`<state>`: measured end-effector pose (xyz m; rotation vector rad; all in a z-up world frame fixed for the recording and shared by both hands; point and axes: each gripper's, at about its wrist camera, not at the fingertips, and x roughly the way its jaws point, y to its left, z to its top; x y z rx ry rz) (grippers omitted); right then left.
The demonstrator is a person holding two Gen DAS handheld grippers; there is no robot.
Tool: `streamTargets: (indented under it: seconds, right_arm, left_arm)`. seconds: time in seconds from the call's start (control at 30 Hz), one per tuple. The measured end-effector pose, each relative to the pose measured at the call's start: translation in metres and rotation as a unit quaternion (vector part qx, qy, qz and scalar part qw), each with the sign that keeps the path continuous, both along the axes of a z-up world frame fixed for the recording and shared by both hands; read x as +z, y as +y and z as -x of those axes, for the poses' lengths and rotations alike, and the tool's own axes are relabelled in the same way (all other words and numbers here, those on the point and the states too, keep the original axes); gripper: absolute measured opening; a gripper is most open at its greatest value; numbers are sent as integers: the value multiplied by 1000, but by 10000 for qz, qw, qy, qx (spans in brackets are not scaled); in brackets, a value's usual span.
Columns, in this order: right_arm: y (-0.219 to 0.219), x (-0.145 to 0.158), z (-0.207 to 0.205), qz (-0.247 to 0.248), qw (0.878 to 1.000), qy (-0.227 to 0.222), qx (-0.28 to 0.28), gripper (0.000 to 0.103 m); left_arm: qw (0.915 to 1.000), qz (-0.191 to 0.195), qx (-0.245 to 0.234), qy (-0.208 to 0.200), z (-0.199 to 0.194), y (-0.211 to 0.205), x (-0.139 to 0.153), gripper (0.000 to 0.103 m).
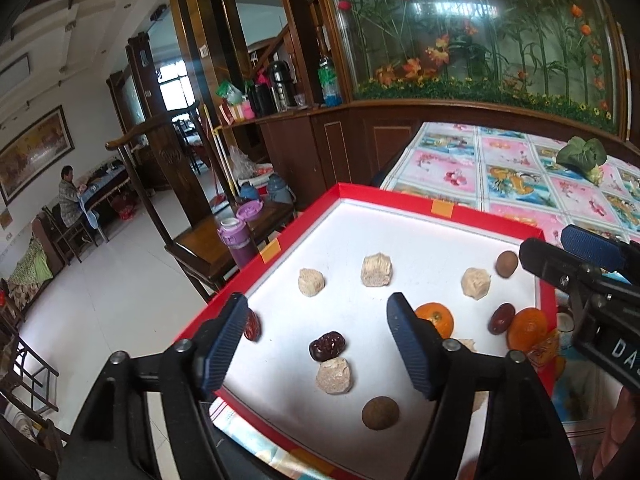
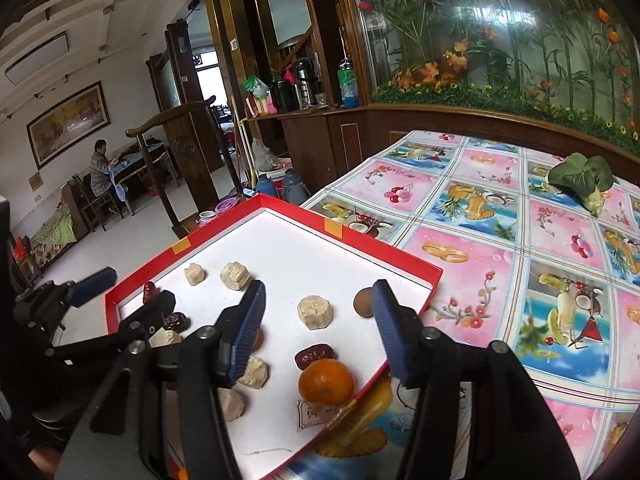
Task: Organize fruits
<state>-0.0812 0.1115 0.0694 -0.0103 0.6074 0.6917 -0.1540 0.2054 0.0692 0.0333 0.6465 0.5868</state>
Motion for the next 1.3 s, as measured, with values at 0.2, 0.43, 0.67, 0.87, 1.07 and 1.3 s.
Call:
streamTargets:
  seconds: [0.2,0.43,0.67,0.87,1.07,1.3]
  right_arm:
    - [-13,3,7,-26,10000,-30,-82,67]
    - [-32,3,12,-78,9997,23,-226,77]
    - [-40,2,20,-22,9997,-25,-244,78]
    - [-46,3,27,-13,9995,-128,-272,78]
    - [-56,5,29,-59,9988,-236,-415,78]
    - [-80,13,31,-410,9959,-373,-720,78]
  left_arm:
    - [9999,-113,-2,-109,6,-8,11,81]
    - [9999,60,71,-83,9,-11,11,85]
    - [9987,-57,507,22,11,-13,9,88]
    - [9988,35,490,38,15,-16,10,89]
    - [9992,225,257,-218,25,-24,22,89]
    - [9986,402,-38,-336,33,-33,33,89]
